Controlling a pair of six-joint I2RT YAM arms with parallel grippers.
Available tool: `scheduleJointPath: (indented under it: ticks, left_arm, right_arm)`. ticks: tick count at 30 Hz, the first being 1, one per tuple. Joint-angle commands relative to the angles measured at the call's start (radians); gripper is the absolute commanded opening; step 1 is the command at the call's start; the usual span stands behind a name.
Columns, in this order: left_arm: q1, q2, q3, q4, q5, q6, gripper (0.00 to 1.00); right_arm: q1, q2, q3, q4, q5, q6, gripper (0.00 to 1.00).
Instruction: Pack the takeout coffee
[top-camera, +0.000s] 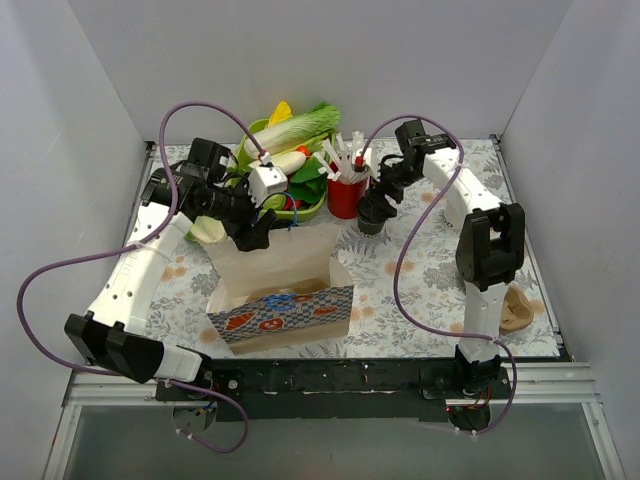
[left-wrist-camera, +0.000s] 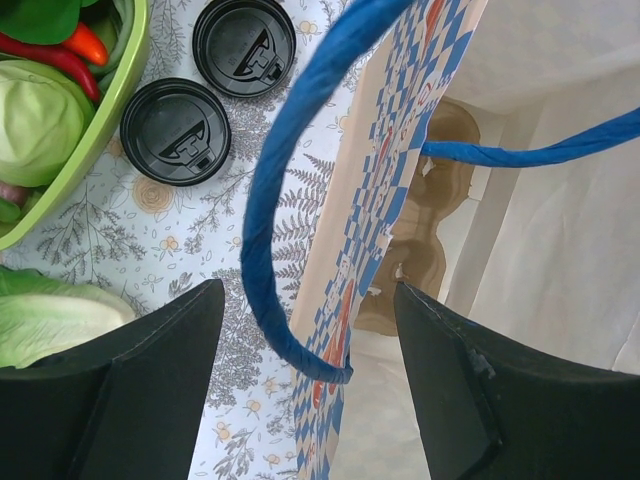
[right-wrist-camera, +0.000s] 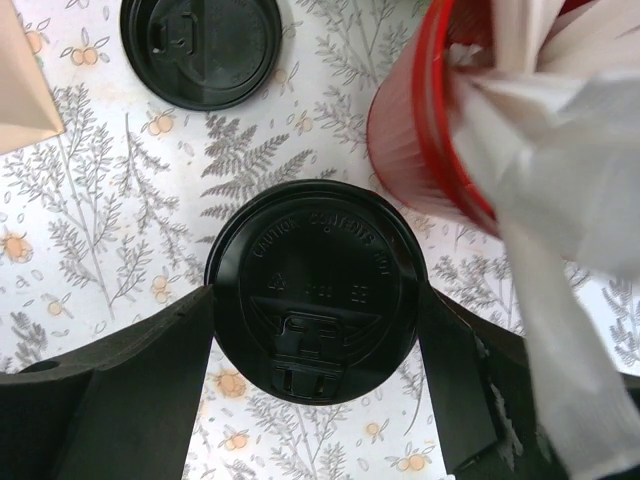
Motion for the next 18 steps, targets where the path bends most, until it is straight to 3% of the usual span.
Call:
scheduleJointPath:
  ticks: [1, 13, 18]
  left_arm:
    - [-0.002, -0.007, -0.011, 0.018, 0.035, 0.006, 0.69]
    - [-0.002, -0.027, -0.057, 0.044, 0.059, 0.026, 0.69]
    - [-0.002, -0.048, -0.089, 0.06, 0.065, 0.026, 0.69]
  right_arm:
    - [0.005, -0.09, -0.047, -0.06, 0.025, 0.017, 0.68]
    - [0.005, -0.309, -0.259, -0.242, 0.004, -0.031, 0.58]
    - [0.005, -0.459, -0.447, -0.158, -0.033, 0.006, 0.6]
